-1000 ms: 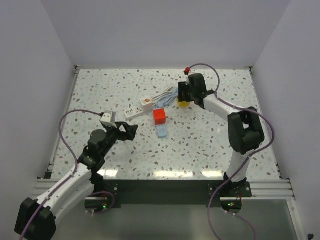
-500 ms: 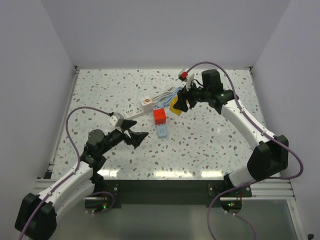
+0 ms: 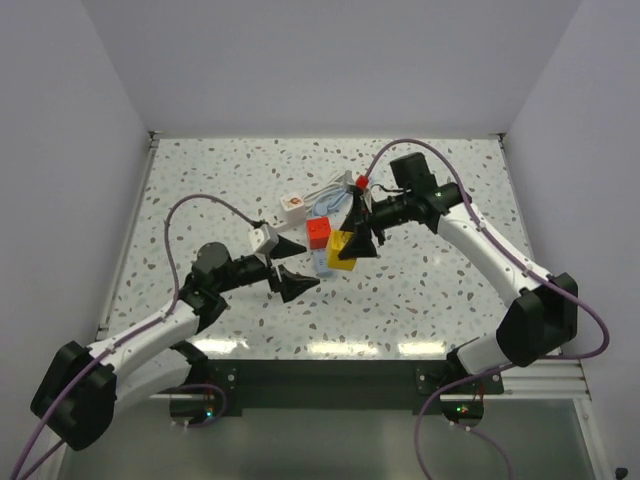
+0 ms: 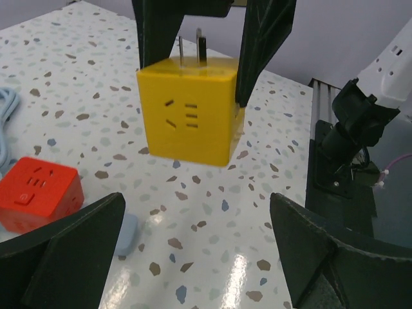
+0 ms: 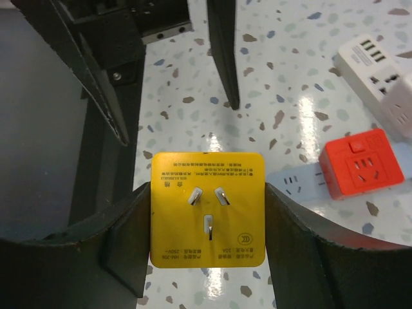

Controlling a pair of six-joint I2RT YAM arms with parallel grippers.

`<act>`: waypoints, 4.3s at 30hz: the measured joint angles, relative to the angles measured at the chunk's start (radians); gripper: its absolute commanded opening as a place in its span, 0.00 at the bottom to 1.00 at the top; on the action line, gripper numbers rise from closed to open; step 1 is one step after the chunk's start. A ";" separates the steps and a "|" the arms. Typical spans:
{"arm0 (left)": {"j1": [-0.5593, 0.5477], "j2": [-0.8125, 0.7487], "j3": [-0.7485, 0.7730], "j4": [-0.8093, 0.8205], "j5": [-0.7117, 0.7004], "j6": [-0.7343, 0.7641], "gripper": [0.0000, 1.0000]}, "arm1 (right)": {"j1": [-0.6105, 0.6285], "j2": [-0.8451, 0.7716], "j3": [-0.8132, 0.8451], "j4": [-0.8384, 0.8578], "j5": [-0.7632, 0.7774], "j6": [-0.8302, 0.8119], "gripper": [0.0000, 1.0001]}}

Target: Insert the plug

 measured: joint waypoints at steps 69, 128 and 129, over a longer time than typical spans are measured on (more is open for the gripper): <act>-0.107 -0.024 -0.004 0.192 -0.157 0.009 0.00 | -0.032 -0.320 -0.408 0.898 0.196 0.984 0.98; -0.159 0.357 0.464 0.695 0.286 -0.051 0.00 | 0.179 -0.264 -0.623 1.989 0.211 2.252 0.80; -0.159 0.357 0.463 0.695 0.286 -0.051 0.00 | 0.179 -0.264 -0.623 1.989 0.212 2.252 0.81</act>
